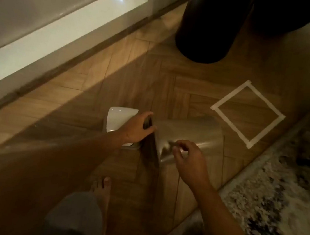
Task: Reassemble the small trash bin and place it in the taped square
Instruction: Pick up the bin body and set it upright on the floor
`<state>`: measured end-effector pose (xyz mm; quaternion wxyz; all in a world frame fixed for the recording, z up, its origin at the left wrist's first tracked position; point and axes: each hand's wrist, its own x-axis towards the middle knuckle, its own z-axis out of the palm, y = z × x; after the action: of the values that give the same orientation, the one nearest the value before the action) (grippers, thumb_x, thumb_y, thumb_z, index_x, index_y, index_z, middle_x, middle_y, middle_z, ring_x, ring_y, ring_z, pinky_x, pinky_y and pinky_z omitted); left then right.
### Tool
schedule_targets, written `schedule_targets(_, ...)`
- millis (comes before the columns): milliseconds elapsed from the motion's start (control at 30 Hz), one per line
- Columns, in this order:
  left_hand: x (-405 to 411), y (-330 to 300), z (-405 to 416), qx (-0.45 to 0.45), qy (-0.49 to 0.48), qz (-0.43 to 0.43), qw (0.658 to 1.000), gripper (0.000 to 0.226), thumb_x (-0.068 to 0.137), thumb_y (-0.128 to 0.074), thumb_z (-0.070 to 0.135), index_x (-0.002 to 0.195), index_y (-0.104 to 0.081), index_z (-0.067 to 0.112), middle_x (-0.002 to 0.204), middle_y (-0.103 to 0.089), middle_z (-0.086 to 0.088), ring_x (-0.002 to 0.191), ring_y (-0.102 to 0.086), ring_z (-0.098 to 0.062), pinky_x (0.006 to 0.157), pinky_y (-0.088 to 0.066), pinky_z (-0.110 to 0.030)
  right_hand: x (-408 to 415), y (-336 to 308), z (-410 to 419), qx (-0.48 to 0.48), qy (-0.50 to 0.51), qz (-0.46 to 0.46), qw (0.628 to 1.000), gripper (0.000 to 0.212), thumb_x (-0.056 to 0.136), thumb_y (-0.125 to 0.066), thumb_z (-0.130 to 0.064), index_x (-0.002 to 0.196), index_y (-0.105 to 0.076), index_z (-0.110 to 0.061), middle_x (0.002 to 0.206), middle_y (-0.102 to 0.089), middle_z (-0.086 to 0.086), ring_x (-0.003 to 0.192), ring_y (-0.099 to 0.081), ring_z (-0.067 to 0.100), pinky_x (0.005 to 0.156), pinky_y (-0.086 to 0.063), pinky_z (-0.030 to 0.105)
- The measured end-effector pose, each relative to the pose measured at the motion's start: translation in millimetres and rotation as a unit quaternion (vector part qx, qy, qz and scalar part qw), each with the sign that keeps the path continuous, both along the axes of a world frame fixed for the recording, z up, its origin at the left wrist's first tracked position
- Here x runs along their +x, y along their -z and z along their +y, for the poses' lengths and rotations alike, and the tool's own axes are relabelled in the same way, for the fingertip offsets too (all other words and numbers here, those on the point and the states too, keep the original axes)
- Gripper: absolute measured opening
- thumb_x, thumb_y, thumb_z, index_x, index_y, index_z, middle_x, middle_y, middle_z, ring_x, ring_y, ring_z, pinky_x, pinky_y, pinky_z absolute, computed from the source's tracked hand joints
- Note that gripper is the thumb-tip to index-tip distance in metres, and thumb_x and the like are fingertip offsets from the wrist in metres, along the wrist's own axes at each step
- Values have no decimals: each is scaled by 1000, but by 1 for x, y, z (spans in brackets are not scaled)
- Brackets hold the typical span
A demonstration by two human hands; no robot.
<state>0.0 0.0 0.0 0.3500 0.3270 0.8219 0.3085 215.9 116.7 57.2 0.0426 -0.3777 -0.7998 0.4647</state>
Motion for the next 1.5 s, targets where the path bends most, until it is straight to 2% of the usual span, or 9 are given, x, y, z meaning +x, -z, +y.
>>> schedule_targets(167,-5,17,6,-2,25,0,1000,63,93,-58,52,147,-44,23,143,-52,-4,129,-50,-20,105,-44,-34,-17,29,-12,70,-85,-38,993,22,95,-71,-34,112,-76,-20,105,-72,-6,91,-66,7,77,-49,13)
schedule_targets(267,-7,32,4,-4,33,-10,999,72,89,-54,64,148,-40,26,146,-51,-5,131,-49,-21,106,-46,-40,-23,44,-25,105,-83,-69,989,18,92,-75,-37,95,-73,-20,88,-65,-8,73,-53,3,59,-32,4)
schedule_targets(367,-6,40,2,-6,27,-24,999,77,87,-51,70,149,-37,27,146,-50,-7,132,-49,-22,106,-47,-43,-27,54,-33,136,-68,-86,985,24,89,-76,-43,83,-66,-22,80,-54,-12,67,-47,5,56,-28,10)
schedule_targets(567,-8,42,2,-20,30,-37,999,85,83,-49,77,151,-34,28,148,-49,-7,133,-49,-23,106,-47,-45,-35,57,-36,154,-92,-121,976,25,95,-68,-35,78,-61,-18,83,-64,0,68,-51,14,60,-34,26)
schedule_targets(700,-2,31,4,-32,28,-44,998,82,86,-50,71,153,-32,26,153,-44,-8,138,-45,-25,109,-43,-42,-36,45,-28,143,-121,-152,971,25,97,-65,-33,83,-65,-13,90,-67,5,76,-64,22,65,-38,29)
schedule_targets(933,10,-1,16,-11,-10,-76,997,75,91,-51,63,156,-28,32,158,-38,-7,142,-39,-27,109,-41,-38,-28,7,0,150,-132,-152,968,28,100,-62,-35,79,-51,-20,84,-51,-3,74,-51,17,65,-31,28)
schedule_targets(1100,16,-18,17,18,-31,-100,994,72,93,-49,60,155,-29,29,155,-42,-3,141,-41,-24,110,-41,-38,-18,-5,20,129,-102,-137,977,34,97,-66,-34,70,-48,-24,79,-56,-1,69,-54,18,58,-34,30)
schedule_targets(1300,31,-37,13,48,-46,-98,993,59,99,-49,48,151,-37,26,143,-51,8,126,-45,-6,94,-38,-17,-9,-24,29,120,-48,-102,986,33,96,-67,-33,71,-57,-16,70,-60,2,65,-60,21,57,-45,37)
schedule_targets(1500,34,-33,-4,42,-93,-60,993,66,92,-47,64,149,-37,33,143,-53,4,125,-54,-14,104,-48,-39,-3,-35,23,91,10,-43,995,33,99,-67,-32,71,-61,-15,65,-62,2,59,-60,16,55,-47,35)
